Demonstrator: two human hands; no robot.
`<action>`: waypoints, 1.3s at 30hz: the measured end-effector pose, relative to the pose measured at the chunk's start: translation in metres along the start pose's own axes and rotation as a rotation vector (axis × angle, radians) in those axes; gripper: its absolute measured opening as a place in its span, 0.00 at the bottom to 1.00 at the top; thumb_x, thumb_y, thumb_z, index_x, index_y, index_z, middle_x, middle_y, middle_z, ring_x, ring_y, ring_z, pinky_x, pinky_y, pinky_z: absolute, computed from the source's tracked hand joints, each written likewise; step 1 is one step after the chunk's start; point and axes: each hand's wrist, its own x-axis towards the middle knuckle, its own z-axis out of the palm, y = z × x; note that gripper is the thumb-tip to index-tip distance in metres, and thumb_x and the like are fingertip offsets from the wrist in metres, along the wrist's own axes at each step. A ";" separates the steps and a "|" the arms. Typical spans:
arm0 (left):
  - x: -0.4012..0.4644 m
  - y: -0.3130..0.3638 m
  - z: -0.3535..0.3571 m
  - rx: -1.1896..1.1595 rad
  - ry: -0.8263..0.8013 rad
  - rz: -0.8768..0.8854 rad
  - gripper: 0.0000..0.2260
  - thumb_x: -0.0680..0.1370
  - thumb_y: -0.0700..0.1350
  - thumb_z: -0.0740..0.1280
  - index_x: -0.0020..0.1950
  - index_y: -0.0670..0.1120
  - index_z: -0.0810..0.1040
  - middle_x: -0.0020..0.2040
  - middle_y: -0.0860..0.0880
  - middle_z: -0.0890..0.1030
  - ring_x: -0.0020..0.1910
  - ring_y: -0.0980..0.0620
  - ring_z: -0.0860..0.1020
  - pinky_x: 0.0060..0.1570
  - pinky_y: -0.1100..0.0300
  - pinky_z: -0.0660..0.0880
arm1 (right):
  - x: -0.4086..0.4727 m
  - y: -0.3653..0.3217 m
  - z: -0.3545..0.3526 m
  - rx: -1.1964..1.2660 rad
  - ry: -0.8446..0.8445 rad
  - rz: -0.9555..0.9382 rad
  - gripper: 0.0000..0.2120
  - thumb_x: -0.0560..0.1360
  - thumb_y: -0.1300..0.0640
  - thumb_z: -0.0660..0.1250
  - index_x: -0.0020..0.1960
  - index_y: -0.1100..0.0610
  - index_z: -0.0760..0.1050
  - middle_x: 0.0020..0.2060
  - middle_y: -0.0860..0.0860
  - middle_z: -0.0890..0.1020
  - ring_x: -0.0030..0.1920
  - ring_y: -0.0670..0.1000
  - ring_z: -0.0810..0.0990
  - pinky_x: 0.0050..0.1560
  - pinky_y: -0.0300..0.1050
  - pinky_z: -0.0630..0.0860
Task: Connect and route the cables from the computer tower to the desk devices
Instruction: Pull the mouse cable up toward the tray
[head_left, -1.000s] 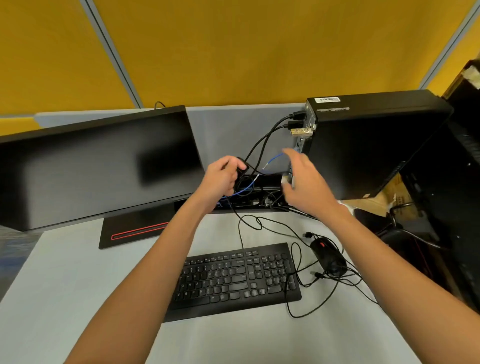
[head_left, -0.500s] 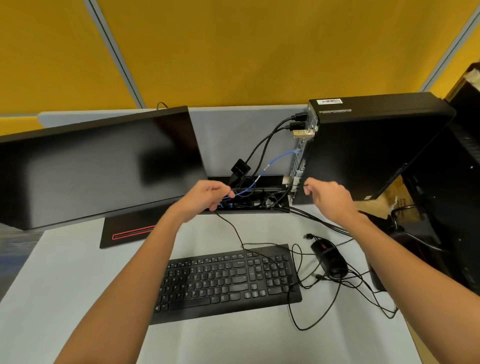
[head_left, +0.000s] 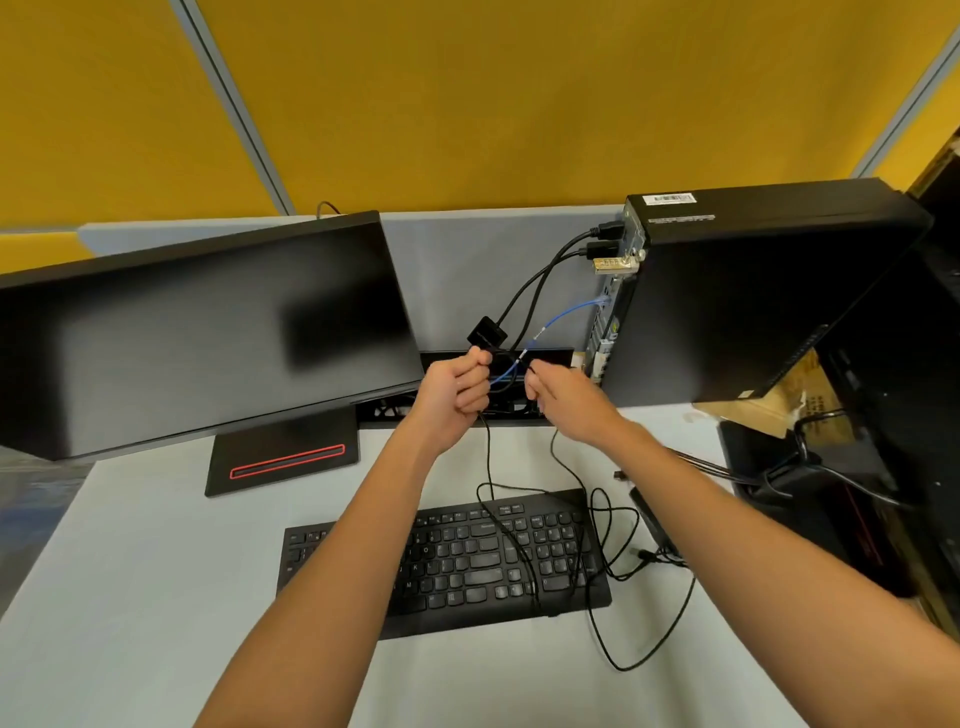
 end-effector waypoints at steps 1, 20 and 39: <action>0.001 -0.001 -0.003 -0.113 0.015 0.016 0.12 0.83 0.44 0.53 0.47 0.43 0.73 0.23 0.55 0.64 0.20 0.59 0.61 0.21 0.68 0.59 | -0.003 0.002 0.009 -0.047 0.003 0.048 0.10 0.79 0.64 0.53 0.43 0.53 0.67 0.36 0.52 0.76 0.38 0.59 0.75 0.38 0.52 0.72; 0.009 -0.037 -0.002 0.548 -0.316 -0.165 0.28 0.84 0.54 0.44 0.50 0.40 0.80 0.22 0.53 0.61 0.20 0.56 0.58 0.30 0.61 0.56 | 0.006 0.016 -0.037 0.245 -0.065 -0.091 0.12 0.78 0.53 0.65 0.36 0.52 0.76 0.30 0.52 0.78 0.29 0.47 0.71 0.35 0.42 0.69; 0.025 -0.030 0.013 1.013 -0.087 -0.031 0.16 0.84 0.39 0.52 0.72 0.40 0.65 0.49 0.44 0.79 0.45 0.55 0.78 0.50 0.64 0.71 | -0.008 -0.002 -0.030 0.230 -0.438 0.068 0.10 0.80 0.63 0.59 0.43 0.58 0.75 0.35 0.47 0.79 0.38 0.47 0.81 0.44 0.43 0.78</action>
